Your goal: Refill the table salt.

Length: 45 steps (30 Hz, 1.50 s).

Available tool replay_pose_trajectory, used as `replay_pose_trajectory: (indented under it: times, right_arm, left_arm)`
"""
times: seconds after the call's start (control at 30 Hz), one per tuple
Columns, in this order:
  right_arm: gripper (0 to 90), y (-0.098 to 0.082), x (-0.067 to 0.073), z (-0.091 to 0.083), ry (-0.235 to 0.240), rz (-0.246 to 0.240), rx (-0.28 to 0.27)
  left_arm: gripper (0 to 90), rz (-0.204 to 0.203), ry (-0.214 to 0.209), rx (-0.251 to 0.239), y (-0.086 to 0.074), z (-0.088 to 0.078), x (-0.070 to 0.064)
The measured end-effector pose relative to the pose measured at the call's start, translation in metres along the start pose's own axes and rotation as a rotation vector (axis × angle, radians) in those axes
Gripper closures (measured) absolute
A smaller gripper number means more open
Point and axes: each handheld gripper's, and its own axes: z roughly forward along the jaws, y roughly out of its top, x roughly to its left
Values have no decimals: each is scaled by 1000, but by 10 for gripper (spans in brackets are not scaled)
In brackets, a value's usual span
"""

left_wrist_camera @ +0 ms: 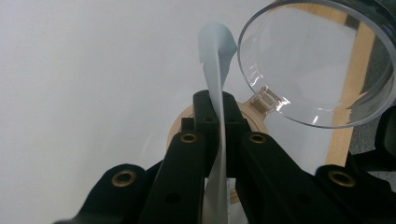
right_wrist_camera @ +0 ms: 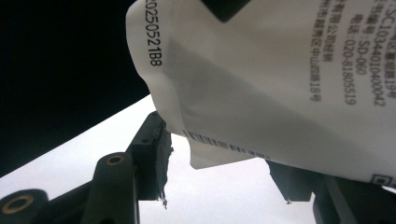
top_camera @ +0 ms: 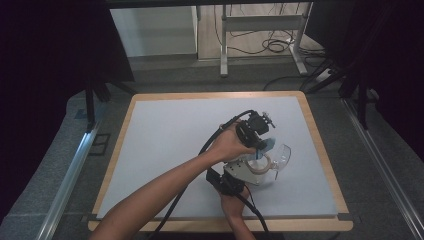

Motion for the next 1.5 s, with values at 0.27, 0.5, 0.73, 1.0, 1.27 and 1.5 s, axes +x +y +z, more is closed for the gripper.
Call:
replay_pose_trajectory:
  times: [0.27, 0.5, 0.73, 1.0, 1.27, 1.5]
  right_arm:
    - [451, 1, 0, 1, 0, -3, -1]
    - [452, 4, -1, 0, -8, -7, -17]
    - [453, 3, -1, -1, -4, -7, -11]
    - [454, 4, -2, -1, -7, -8, -12]
    - [454, 4, -1, 0, -10, -12, -16]
    - [454, 5, -1, 0, -14, -15, -18]
  left_arm:
    - [900, -3, 2, 2, 0, 0, 0]
    - [900, 13, 8, 1, 5, -4, -3]
    - [900, 11, 6, 9, 5, -3, -3]
    - [900, 12, 6, 4, 5, -3, -2]
    - [900, 11, 8, 3, 5, -4, -3]
    - [900, 16, 8, 1, 5, -4, -4]
